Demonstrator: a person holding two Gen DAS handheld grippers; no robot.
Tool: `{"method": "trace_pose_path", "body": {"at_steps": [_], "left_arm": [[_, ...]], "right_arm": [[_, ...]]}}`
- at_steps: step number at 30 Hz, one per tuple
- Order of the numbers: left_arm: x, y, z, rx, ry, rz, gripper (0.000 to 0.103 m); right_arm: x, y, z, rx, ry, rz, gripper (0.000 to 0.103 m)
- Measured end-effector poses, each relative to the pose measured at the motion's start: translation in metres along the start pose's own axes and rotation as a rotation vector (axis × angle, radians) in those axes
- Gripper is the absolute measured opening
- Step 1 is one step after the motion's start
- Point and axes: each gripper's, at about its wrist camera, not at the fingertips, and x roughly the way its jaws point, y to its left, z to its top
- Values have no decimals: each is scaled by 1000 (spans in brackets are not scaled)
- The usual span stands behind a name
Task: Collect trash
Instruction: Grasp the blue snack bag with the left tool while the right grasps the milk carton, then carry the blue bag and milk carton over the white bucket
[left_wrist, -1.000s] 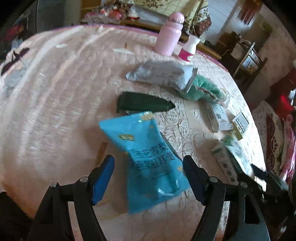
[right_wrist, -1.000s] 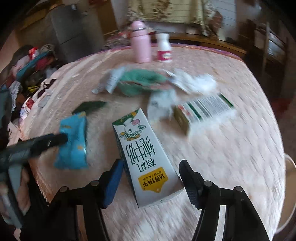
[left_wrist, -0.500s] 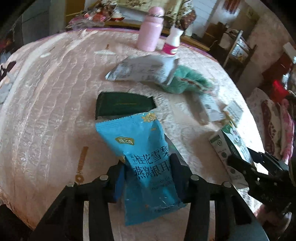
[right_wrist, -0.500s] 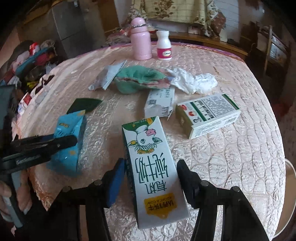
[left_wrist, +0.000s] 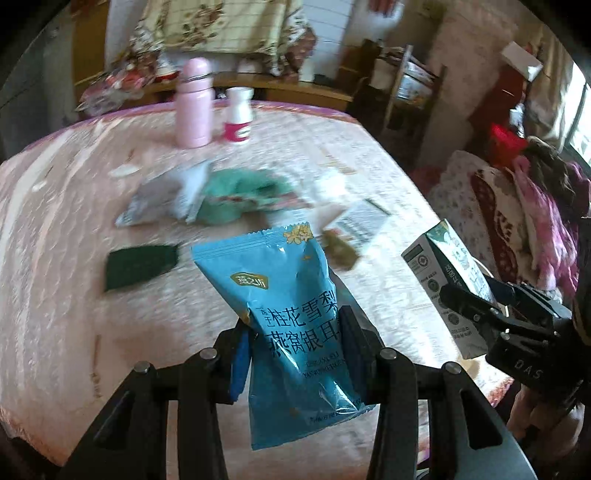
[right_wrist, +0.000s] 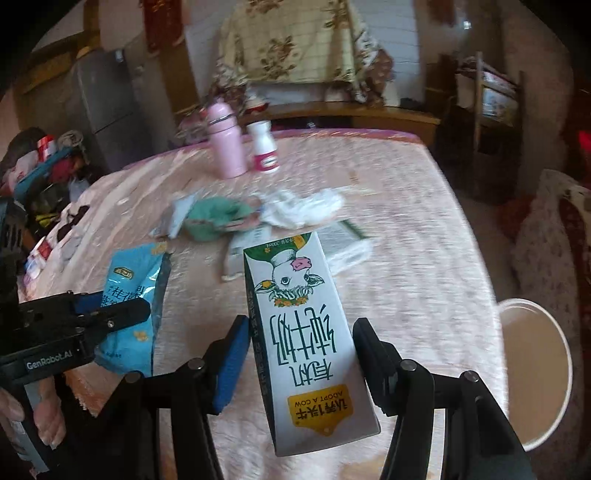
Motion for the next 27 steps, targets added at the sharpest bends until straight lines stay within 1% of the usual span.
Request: {"method": "trace_pose_path", "body": {"at_steps": [5, 10, 13, 21, 27], "left_arm": [[9, -40, 11, 67, -11, -28, 46], [17, -81, 18, 147, -27, -49, 46], [22, -99, 21, 173, -25, -69, 46], [33, -128, 27, 221, -25, -88, 46], [42, -141, 29, 238, -17, -94, 46]], "right_arm": [[-19, -34, -5, 50, -18, -62, 61], [-32, -67, -10, 117, -33, -103, 61], [-40, -83, -13, 152, -44, -124, 61], [-54, -117, -16, 220, -68, -172, 61], [-54, -134, -20, 259, -65, -191, 61]]}}
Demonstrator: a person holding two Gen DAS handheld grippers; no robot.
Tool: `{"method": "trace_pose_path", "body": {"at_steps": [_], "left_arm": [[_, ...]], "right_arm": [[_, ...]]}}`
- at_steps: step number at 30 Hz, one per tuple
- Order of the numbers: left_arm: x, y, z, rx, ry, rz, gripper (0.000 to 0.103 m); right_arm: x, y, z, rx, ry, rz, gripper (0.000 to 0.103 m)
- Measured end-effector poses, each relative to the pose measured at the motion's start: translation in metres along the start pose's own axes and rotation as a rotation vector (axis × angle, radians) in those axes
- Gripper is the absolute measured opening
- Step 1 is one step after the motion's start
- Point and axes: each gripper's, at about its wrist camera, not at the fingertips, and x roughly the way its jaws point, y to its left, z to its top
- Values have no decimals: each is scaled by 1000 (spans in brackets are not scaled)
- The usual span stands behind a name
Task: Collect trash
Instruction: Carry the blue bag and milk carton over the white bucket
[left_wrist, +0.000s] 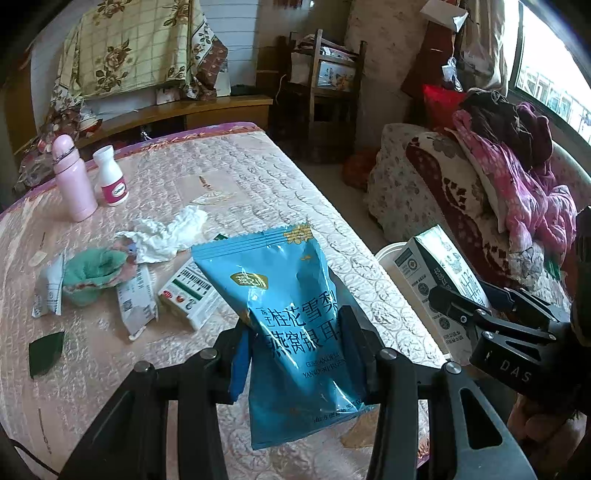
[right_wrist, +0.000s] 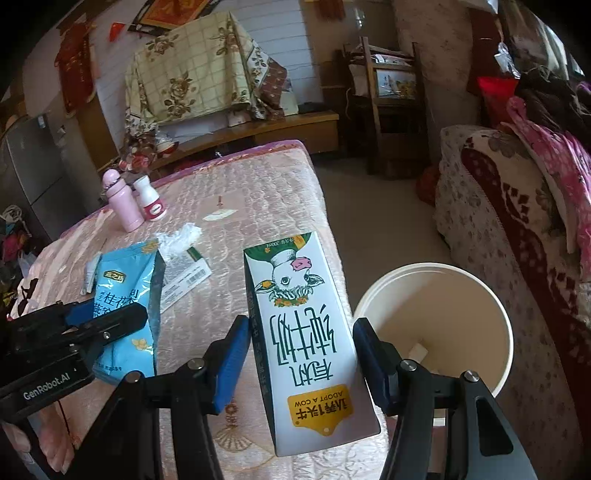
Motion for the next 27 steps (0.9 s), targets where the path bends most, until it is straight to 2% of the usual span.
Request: {"method": "trace_pose_path", "body": {"at_steps": [5, 13, 27], "left_arm": [[9, -9, 5, 15, 8, -11, 46], [24, -31, 17, 36, 15, -70, 46], [69, -89, 38, 96, 75, -173, 46]], "right_arm": [[0, -13, 1, 25, -5, -13, 61], [2, -42, 2, 82, -4, -55, 61], [6, -113, -3, 199, 11, -151, 61]]}}
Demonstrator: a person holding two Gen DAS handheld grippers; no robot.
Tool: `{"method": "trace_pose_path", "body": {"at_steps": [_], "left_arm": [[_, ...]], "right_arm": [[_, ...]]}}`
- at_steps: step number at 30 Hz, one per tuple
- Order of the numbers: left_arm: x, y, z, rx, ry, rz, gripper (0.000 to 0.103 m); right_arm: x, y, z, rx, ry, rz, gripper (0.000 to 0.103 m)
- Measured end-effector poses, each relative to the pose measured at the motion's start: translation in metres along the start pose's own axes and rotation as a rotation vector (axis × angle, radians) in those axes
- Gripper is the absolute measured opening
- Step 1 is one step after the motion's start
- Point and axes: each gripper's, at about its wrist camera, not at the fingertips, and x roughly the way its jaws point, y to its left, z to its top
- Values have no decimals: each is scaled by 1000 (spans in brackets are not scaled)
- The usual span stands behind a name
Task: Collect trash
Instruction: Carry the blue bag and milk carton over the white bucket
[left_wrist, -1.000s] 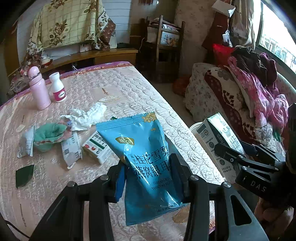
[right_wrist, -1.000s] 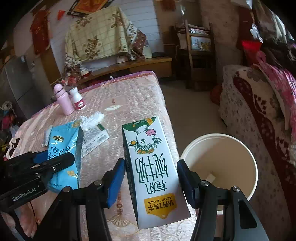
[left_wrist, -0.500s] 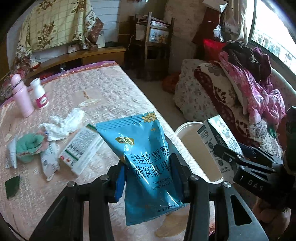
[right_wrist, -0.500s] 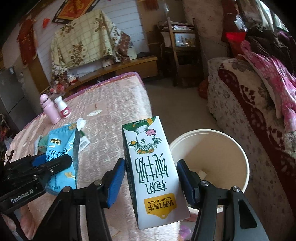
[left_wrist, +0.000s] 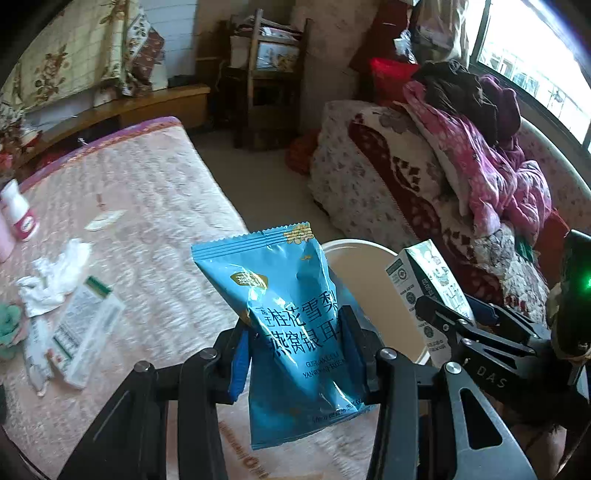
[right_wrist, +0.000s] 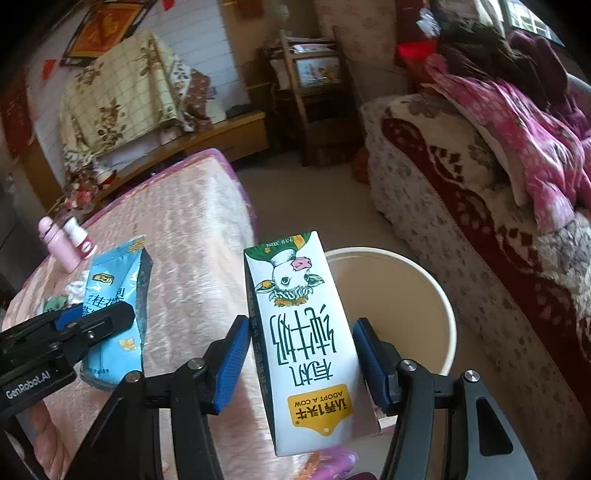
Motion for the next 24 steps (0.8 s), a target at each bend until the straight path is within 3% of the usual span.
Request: {"method": "trace_pose_path", "body": {"at_steps": [9, 24], "left_arm": [[41, -22, 10, 6, 56, -46, 46], [60, -36, 8, 42, 70, -58, 49]], "right_arm": [[22, -40, 2, 61, 31, -68, 61], [42, -63, -3, 108, 67, -117, 63]]}}
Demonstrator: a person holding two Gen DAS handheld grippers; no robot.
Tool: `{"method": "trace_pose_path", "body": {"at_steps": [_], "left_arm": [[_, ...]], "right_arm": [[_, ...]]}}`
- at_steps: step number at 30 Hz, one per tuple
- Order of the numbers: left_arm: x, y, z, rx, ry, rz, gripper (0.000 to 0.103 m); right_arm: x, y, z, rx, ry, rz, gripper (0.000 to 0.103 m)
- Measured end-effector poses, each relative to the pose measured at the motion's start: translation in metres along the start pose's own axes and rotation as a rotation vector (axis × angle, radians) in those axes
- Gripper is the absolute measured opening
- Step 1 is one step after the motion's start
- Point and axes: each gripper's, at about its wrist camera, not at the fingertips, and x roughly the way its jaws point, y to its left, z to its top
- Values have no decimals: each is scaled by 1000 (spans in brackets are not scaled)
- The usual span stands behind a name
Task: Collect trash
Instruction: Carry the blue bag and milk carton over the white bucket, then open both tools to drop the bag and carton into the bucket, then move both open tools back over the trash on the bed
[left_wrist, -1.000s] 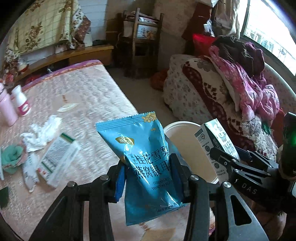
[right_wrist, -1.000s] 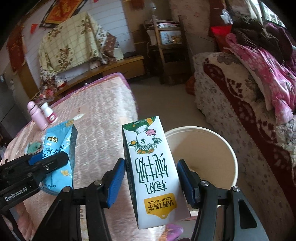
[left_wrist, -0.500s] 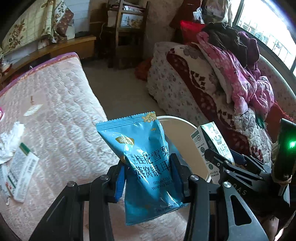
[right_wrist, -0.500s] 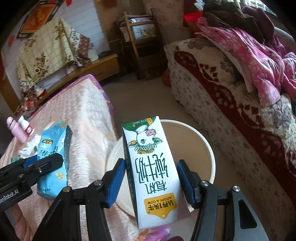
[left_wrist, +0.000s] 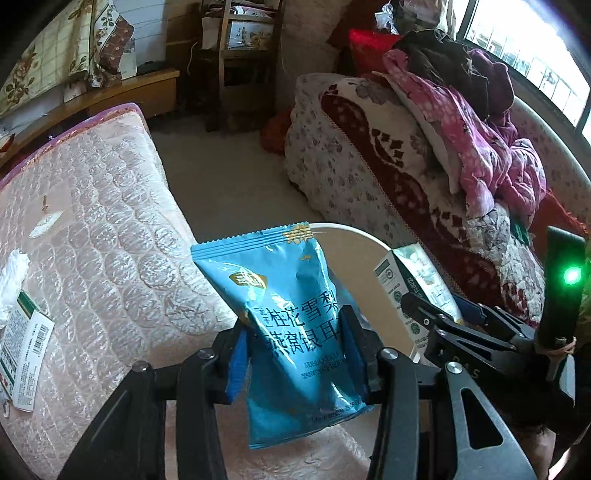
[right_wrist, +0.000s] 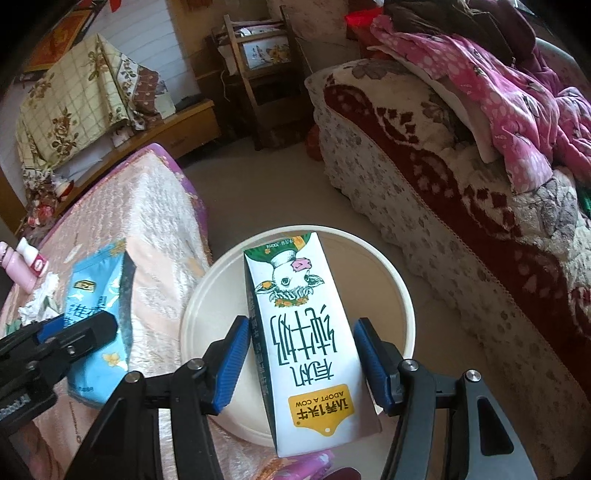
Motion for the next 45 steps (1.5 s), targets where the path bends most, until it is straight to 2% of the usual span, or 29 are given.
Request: {"method": "trace_pose_path", "body": {"at_steps": [1, 2, 4, 9, 13, 26, 35, 40, 45], "left_arm": [[0, 0, 0, 0, -1, -4, 52], [0, 0, 0, -3, -1, -11, 60], [-3, 3, 0, -21, -13, -36, 67], [-12, 9, -3, -31, -22, -23, 68], [-25, 13, -9, -18, -45, 29, 68], [-84, 55, -35, -36, -133, 167, 68], [-134, 117, -69, -125, -158, 261, 68], [-160, 166, -96, -187, -149, 343, 68], [-196, 230, -130, -268, -136, 445, 68]], "right_arm": [[0, -1, 0, 7, -1, -3, 64], [1, -3, 0, 18, -1, 0, 70], [-1, -5, -1, 36, -9, 10, 71], [-3, -6, -2, 46, 1, 18, 71], [-5, -1, -6, 41, 6, 25, 71], [-33, 59, -16, -76, -33, 75, 71], [-48, 124, -32, -182, -18, 161, 71], [-46, 167, -45, -249, 18, 223, 71], [-43, 214, -63, -330, 52, 269, 71]]}}
